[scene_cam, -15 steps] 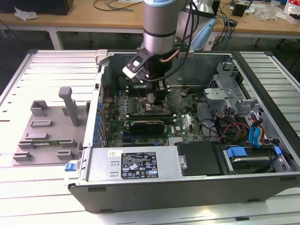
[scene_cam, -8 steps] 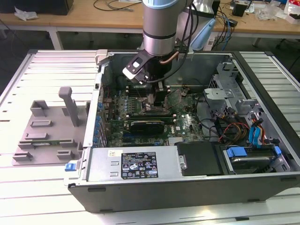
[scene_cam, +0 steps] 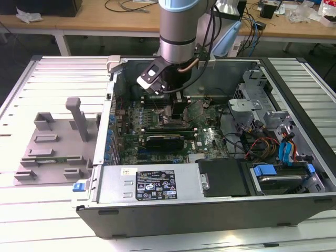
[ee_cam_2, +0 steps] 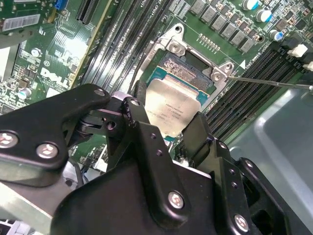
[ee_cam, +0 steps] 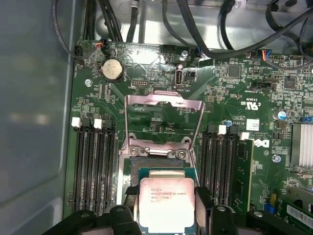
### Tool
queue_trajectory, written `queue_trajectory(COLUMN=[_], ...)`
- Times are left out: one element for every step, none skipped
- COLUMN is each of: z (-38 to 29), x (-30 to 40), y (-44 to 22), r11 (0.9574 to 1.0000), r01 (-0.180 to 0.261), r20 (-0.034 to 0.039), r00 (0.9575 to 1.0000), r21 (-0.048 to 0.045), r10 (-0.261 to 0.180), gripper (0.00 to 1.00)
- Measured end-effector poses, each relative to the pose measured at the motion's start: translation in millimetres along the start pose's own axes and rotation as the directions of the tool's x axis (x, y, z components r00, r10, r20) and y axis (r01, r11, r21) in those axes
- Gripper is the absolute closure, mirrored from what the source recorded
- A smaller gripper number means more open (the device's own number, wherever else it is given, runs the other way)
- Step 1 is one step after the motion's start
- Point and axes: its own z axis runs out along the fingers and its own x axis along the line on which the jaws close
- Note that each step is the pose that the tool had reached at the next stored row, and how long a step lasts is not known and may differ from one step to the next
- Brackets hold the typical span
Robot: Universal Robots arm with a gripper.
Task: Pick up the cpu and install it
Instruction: 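Place the cpu into insertion slot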
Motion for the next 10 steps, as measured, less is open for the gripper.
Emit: queue_trajectory(z=[1.7,3.9,7.9,9.9,10.6,10.5,10.7,10.6,10.7,11.4], x=[0.1,0.2,0.3,0.3,0.3,0.3,2.1,4.0,4.5,4.6], y=[-0.3,-0.5,-0.6,-0.7,-0.7,-0.8,-0.7,-0.5,-0.4,-0.3], r11=[1.0,1.0,1.0,1.0,1.0,1.0,1.0,1.0,1.0,1.0], r01=[0.0,0.0,0.0,0.0,0.0,0.0,0.0,0.0,-0.002,-0.007], r20=[0.0025,0.0058,0.0122,0.0159,0.0171,0.0172,0.017,0.017,0.0172,0.0173], r00=[1.0,1.0,0.9999,0.9999,0.9999,0.9999,0.9999,0.9999,0.9998,0.9998], r21=[0.0002,0.0004,0.0008,0.0011,0.0012,0.0013,0.0012,0.0011,0.0012,0.0011], r10=[0.0,0.0,0.0,0.0,0.0,0.0,0.0,0.0,0.002,0.007], gripper=[0.46,0.46,0.46,0.46,0.46,0.46,0.46,0.46,0.46,0.46])
